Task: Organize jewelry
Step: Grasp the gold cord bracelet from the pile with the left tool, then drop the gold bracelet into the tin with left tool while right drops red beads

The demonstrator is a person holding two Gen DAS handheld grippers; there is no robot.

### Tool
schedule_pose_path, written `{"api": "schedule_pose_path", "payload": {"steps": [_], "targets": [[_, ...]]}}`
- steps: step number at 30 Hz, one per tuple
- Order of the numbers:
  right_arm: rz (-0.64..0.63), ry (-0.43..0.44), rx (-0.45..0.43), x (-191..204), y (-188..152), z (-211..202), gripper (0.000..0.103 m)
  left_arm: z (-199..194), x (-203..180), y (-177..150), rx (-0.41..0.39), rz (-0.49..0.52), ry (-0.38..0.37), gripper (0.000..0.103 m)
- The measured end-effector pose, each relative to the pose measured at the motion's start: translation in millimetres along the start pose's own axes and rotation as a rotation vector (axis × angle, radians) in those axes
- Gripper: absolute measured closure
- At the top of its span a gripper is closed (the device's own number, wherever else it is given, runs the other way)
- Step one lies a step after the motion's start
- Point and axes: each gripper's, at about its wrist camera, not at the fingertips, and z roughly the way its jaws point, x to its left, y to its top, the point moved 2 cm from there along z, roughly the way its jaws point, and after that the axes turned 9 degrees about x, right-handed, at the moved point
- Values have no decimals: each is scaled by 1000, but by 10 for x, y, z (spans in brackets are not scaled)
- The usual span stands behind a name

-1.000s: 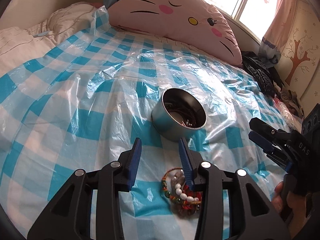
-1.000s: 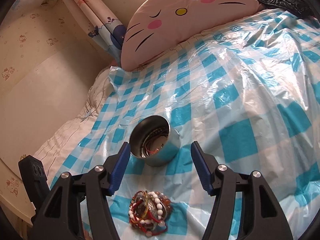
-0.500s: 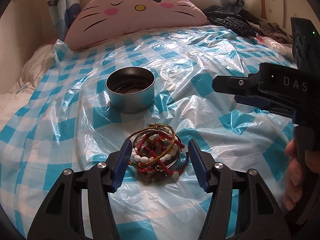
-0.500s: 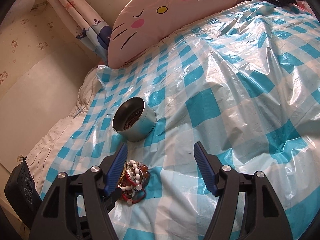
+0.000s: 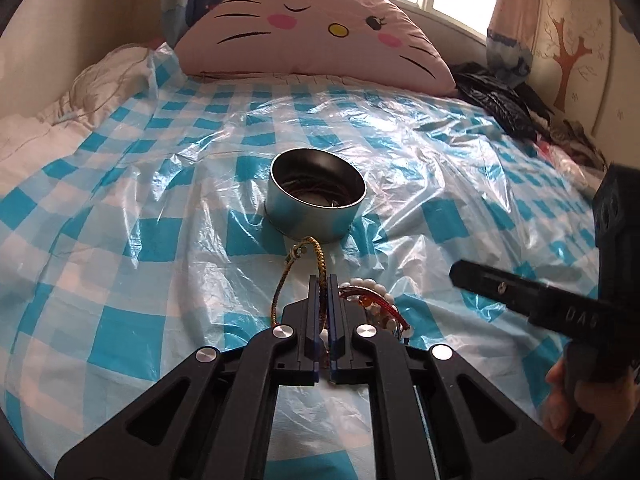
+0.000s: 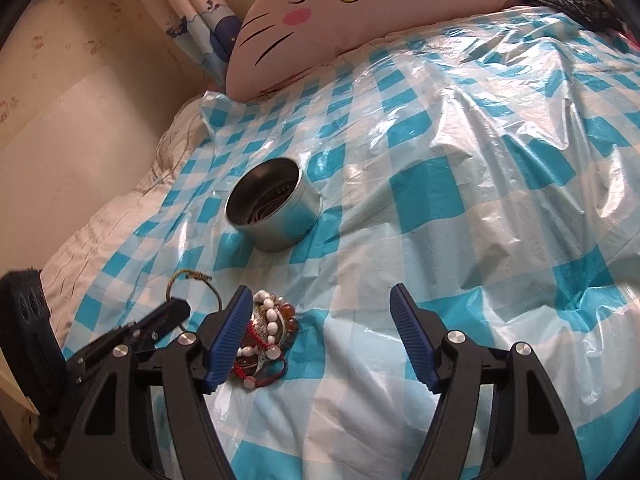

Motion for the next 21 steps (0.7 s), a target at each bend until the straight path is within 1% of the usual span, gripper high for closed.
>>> {"api": "schedule_pose_path", "payload": {"steps": [2, 4, 5, 6, 8, 9, 11, 13, 14, 17, 21], "targets": [[-89, -6, 49, 186, -50, 120, 34, -35, 132, 16, -16, -54, -15, 100], [-159, -34, 70, 321, -84, 201, 36, -39, 213, 26, -20, -87, -26, 100], [-179, -32, 80, 360, -90, 238, 44, -34, 235, 30, -19, -96, -27, 100], [-186, -32, 91, 376, -93, 274, 49, -31, 246, 31, -19, -99, -28, 100], [-191, -35, 112, 373, -100, 336, 64, -28, 250, 34, -19, -98, -30, 100], [-191, -30, 120, 370, -98, 358, 68, -29, 249, 31, -19, -95, -29, 100], [-192, -21, 132, 370, -105, 382, 79, -32, 235, 27, -21, -88, -30, 100], [-197, -24, 137, 386, -113, 388, 84, -29, 233, 26, -20, -85, -32, 100], [-195, -20, 139, 384, -116, 385, 88, -32, 228, 22, -20, -86, -31, 100], [-190, -10, 131, 378, -115, 345, 97, -33, 229, 22, -22, -87, -30, 100], [-165, 36, 95, 350, -100, 231, 99, -31, 223, 19, -21, -86, -27, 100]]}}
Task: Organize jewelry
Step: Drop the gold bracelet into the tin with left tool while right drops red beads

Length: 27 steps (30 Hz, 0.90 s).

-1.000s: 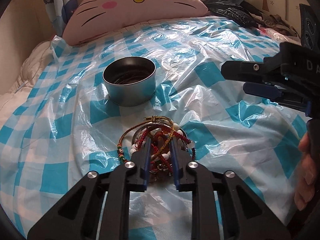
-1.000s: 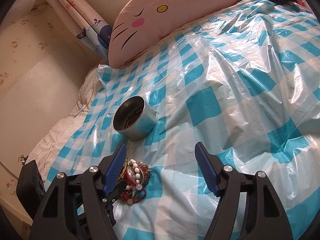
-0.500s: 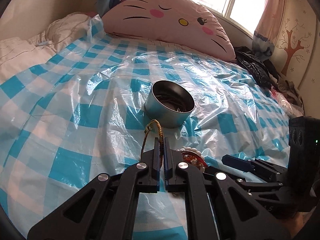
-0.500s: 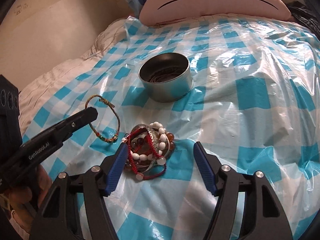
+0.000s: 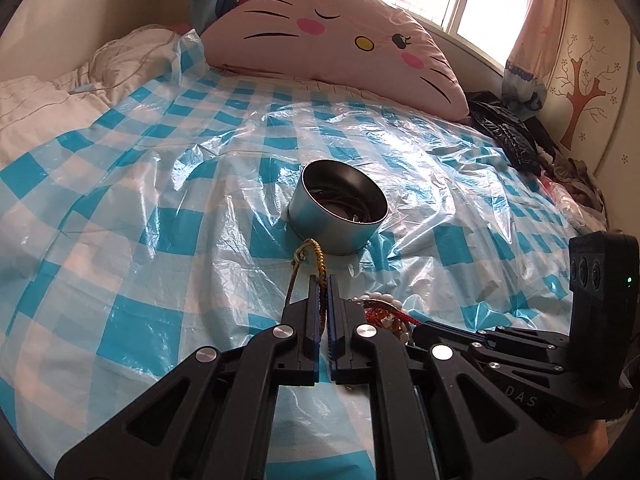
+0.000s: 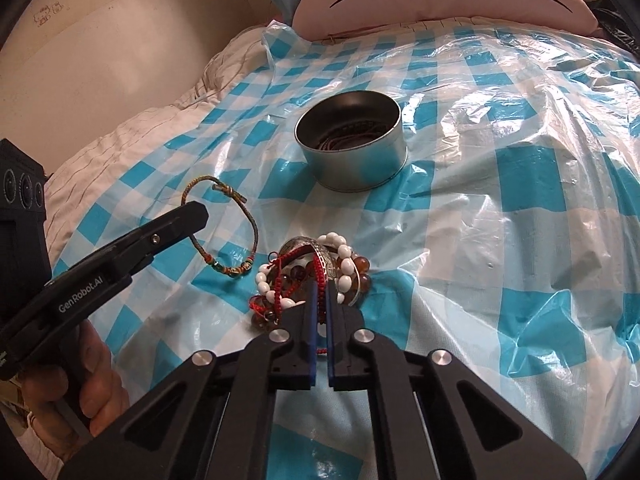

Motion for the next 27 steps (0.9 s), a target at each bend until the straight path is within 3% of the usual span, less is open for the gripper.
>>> {"api": "schedule_pose_path", "payload": {"steps": [13, 18, 27], "targets": [[135, 296, -234, -211, 80, -521, 99, -96, 10, 9, -49, 2, 9, 100], [139, 305, -303, -227, 97, -663, 99, -199, -82, 16, -102, 38, 14, 100], [156, 264, -339, -288, 98, -714, 99, -242, -294, 44, -133, 103, -2, 100]]}}
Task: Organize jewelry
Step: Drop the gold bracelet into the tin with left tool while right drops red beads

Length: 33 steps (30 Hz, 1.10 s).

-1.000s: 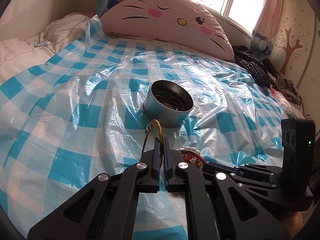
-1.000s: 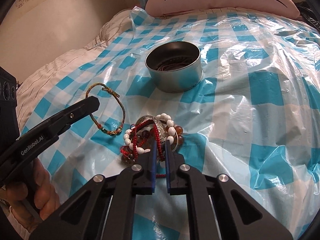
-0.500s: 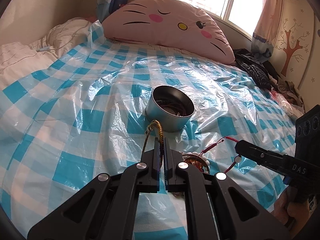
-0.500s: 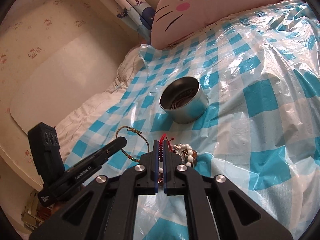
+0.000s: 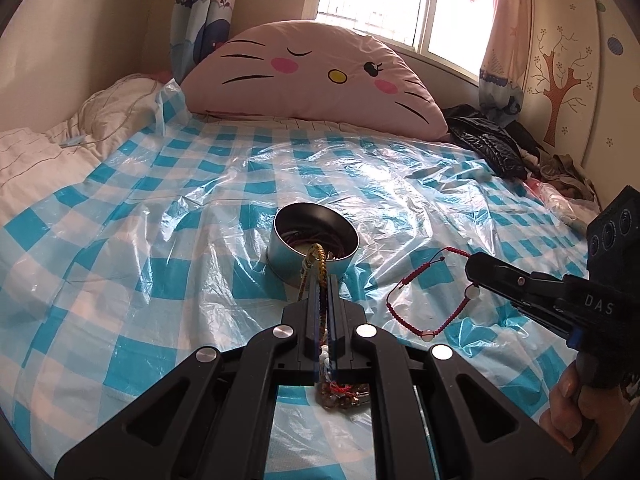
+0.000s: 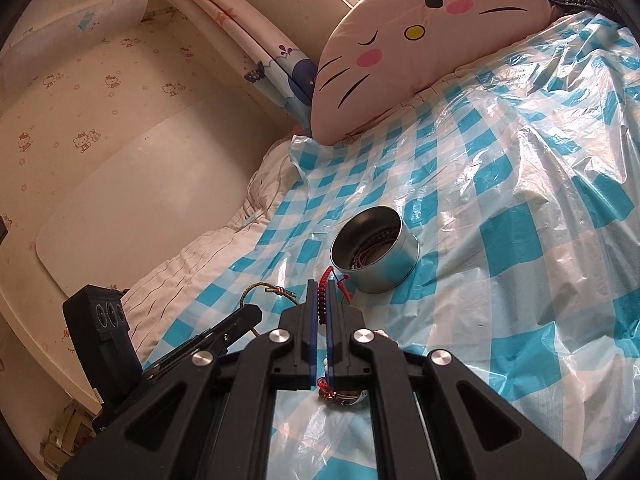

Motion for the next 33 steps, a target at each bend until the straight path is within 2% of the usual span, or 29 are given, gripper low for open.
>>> {"api": "schedule_pose_path", "payload": {"steps": [10, 18, 23, 26, 28, 29, 31, 33], "targets": [[-25, -22, -18, 47, 145, 94, 99, 54, -36, 188, -17, -10, -58, 100], [-31, -36, -40, 23, 392, 202, 99, 163, -80, 537, -62, -24, -98, 100], [-27, -46, -63, -50, 630, 320, 99, 439, -54, 758, -53, -53, -132, 100], [-32, -55, -60, -87, 756, 450, 99, 772, 28, 824, 4, -90, -121, 99], [-32, -62, -49, -120, 823, 566, 99, 1051, 139, 811, 88, -125, -75, 91], [-31, -63, -41, -137, 850, 632, 99, 1130, 220, 777, 105, -158, -52, 87], [-30, -64, -25, -154, 882, 751, 99, 1172, 377, 703, 119, -213, -34, 78], [-36, -60, -7, -140, 891, 859, 99, 1096, 477, 657, 95, -230, 0, 72]]}}
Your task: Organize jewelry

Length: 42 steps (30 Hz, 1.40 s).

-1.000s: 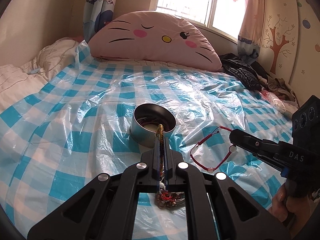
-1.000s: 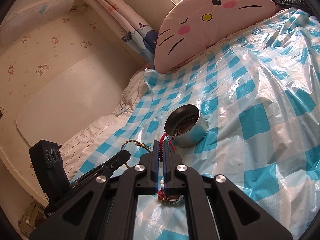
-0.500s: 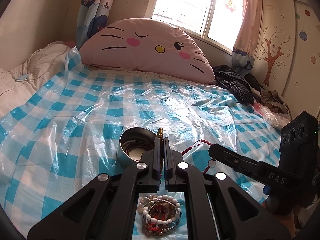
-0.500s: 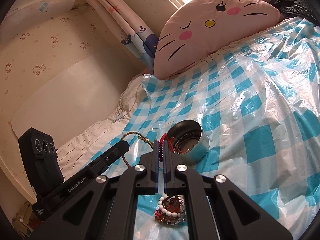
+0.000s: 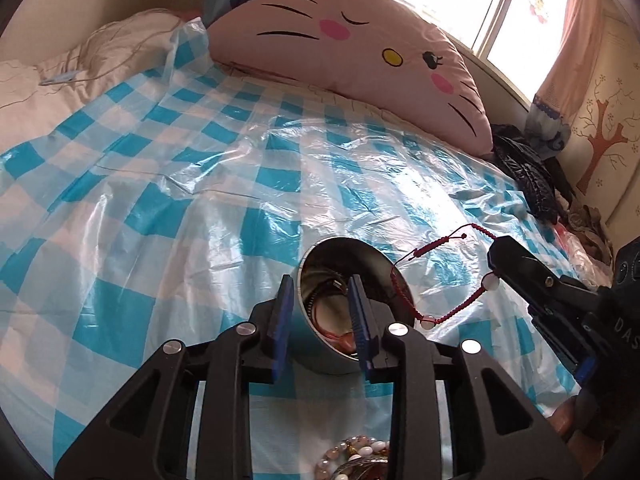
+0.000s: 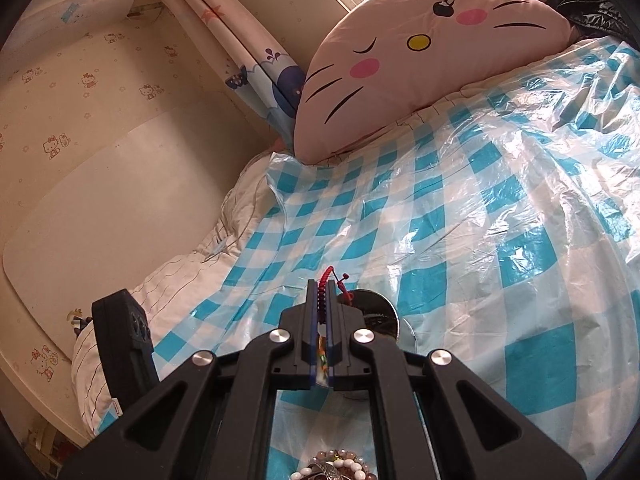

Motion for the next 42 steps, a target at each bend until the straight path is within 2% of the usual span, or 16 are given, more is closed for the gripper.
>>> {"api": "schedule_pose_path", "payload": {"steps": [3, 5, 7, 9, 10, 13, 15, 16, 18, 20, 22, 26, 30, 36, 42], "targets": [[-10, 10, 25, 53, -3, 133, 99, -134, 132, -6, -44, -24, 25, 62], [-9, 24, 68, 69, -10, 264, 99, -213, 194, 1, -62, -46, 37, 60], [-18, -95, 141, 55, -43, 442, 98, -305, 222, 14, -80, -55, 62, 56], [-23, -163, 128, 23, -116, 436, 84, -399, 218, 4, -91, -53, 94, 48], [-27, -188, 111, 24, -151, 377, 71, -443, 210, -10, -95, -49, 113, 42], [-46, -220, 80, 56, -246, 138, 68, -556, 164, -115, -84, -9, 172, 26], [-54, -255, 57, 87, -351, -81, 62, -626, 134, -230, -66, 34, 216, 17], [-60, -276, 49, 104, -407, -186, 54, -664, 116, -303, -53, 59, 232, 14], [-85, -319, 37, 168, -560, -398, 47, -741, 92, -471, -27, 101, 265, 11], [-114, -380, 24, 223, -732, -586, 31, -820, 88, -641, -1, 129, 283, 10], [-127, -432, 22, 262, -896, -742, 29, -899, 86, -791, 24, 146, 286, 10], [-127, -478, 9, 328, -1107, -956, 23, -1050, 44, -1007, 33, 178, 310, 7], [-154, -530, 5, 401, -1167, -1011, 15, -1148, -48, -1057, -13, 211, 331, 7], [-183, -550, 47, 429, -1193, -916, 15, -1226, -124, -1074, -54, 243, 347, 7], [-171, -542, 60, 385, -1181, -874, 15, -1213, -90, -1049, -44, 221, 342, 7]]}}
